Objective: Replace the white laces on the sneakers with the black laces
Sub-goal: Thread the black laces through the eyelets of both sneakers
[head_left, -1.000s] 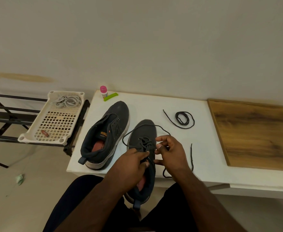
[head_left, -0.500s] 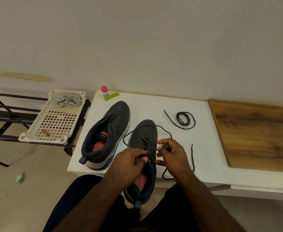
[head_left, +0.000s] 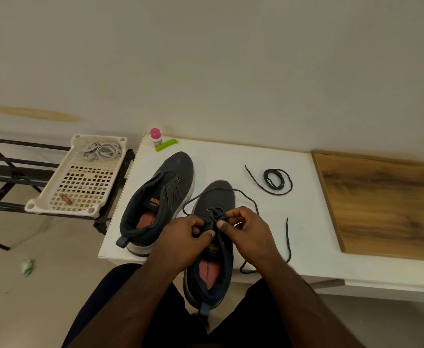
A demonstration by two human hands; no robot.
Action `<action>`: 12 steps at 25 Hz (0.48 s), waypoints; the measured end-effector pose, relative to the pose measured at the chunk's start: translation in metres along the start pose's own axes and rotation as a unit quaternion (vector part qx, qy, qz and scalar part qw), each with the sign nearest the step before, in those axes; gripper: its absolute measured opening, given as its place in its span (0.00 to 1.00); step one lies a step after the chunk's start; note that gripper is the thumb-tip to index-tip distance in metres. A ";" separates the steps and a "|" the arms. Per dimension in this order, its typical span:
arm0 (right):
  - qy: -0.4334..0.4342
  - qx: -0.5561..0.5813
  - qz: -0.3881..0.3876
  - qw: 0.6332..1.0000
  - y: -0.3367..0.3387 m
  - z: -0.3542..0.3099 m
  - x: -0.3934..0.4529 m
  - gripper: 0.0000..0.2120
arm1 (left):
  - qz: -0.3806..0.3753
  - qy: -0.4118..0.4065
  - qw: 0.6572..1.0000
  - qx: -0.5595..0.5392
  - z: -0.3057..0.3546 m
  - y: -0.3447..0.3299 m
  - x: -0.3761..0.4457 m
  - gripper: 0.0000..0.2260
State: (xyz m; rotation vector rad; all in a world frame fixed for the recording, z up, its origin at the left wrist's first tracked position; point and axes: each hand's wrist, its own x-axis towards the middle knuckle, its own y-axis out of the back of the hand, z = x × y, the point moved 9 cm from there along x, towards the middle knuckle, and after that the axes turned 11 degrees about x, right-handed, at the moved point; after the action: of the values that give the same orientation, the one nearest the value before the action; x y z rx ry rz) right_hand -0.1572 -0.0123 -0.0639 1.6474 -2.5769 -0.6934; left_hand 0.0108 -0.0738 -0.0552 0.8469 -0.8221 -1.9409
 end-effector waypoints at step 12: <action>0.073 -0.109 -0.033 0.991 -0.002 -0.031 0.009 0.10 | 0.029 -0.019 0.999 0.030 0.000 0.010 0.002 0.08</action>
State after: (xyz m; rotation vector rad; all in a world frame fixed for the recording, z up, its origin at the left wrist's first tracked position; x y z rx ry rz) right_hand -0.1520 -0.0316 -0.0388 1.6528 -2.2669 -0.7920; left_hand 0.0140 -0.0797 -0.0478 0.8156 -0.9222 -1.8932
